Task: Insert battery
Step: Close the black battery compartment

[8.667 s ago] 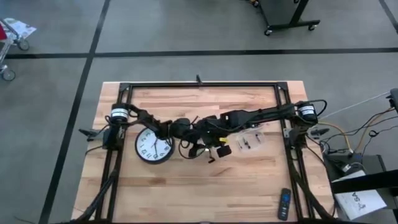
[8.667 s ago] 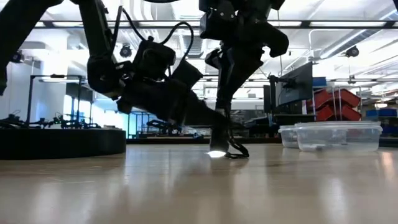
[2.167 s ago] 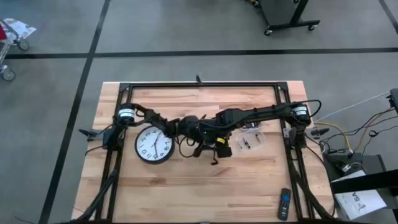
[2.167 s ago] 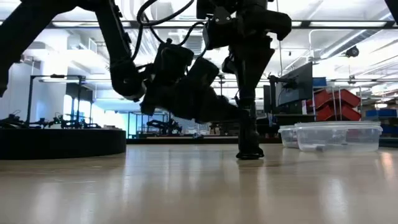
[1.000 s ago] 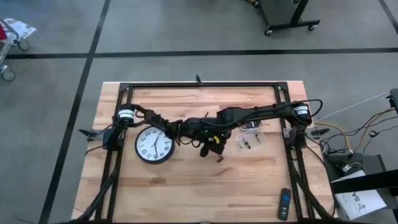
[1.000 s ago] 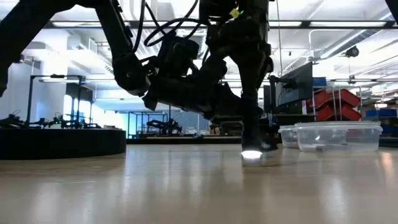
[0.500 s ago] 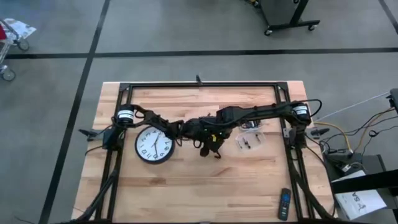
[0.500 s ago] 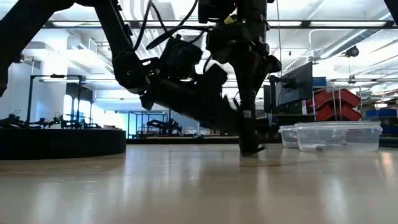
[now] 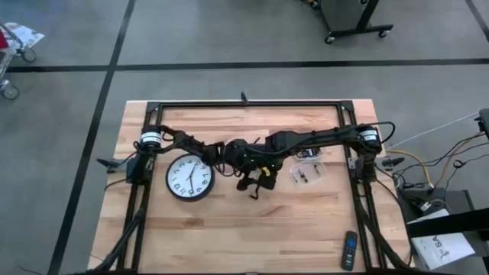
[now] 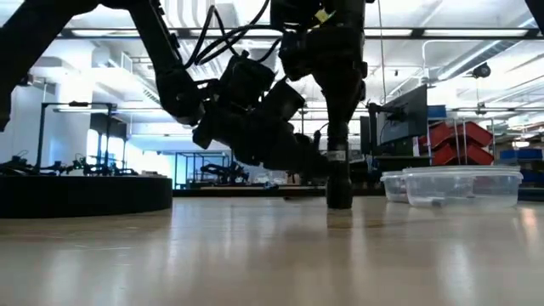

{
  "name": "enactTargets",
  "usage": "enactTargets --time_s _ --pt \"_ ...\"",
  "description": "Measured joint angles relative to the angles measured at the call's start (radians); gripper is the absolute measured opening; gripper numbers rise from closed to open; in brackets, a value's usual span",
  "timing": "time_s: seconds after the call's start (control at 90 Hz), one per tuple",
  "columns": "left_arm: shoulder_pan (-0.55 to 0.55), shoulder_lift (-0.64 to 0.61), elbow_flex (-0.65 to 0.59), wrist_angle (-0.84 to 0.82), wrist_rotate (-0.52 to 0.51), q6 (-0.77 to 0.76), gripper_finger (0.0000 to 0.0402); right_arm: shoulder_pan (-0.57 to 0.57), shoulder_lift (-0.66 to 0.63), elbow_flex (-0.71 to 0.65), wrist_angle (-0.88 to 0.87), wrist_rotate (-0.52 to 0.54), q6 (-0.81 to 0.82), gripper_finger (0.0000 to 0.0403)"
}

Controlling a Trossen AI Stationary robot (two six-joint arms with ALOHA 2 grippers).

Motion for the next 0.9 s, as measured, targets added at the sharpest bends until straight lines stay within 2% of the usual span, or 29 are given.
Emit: enactTargets --time_s 0.144,0.311,0.422,0.489,0.589,0.789,0.9 --pt "0.003 -0.001 0.002 0.027 -0.007 0.0 0.0222 0.0 -0.001 -0.001 0.018 0.004 -0.144 0.0087" --pt "0.005 -0.002 0.002 0.035 -0.037 0.008 0.0156 0.004 -0.013 -0.002 0.03 0.007 -0.306 0.0087" --pt "0.007 -0.002 0.001 0.031 0.016 0.029 0.0115 0.011 -0.019 -0.003 0.049 0.016 -0.399 0.0087" --pt "0.008 -0.002 0.0 0.028 0.05 0.032 0.0106 0.013 -0.019 -0.004 0.054 0.018 -0.442 0.0087" --pt "0.008 -0.002 0.0 0.027 0.06 0.032 0.0114 0.013 -0.019 -0.004 0.06 0.016 -0.492 0.0087" --pt "0.008 0.017 0.004 0.057 0.101 0.033 0.0185 0.014 -0.019 -0.004 0.096 0.03 -0.606 0.0087" --pt "0.005 0.031 0.008 0.071 0.103 0.03 0.0207 0.013 -0.019 -0.004 0.109 0.038 -0.654 0.0087"
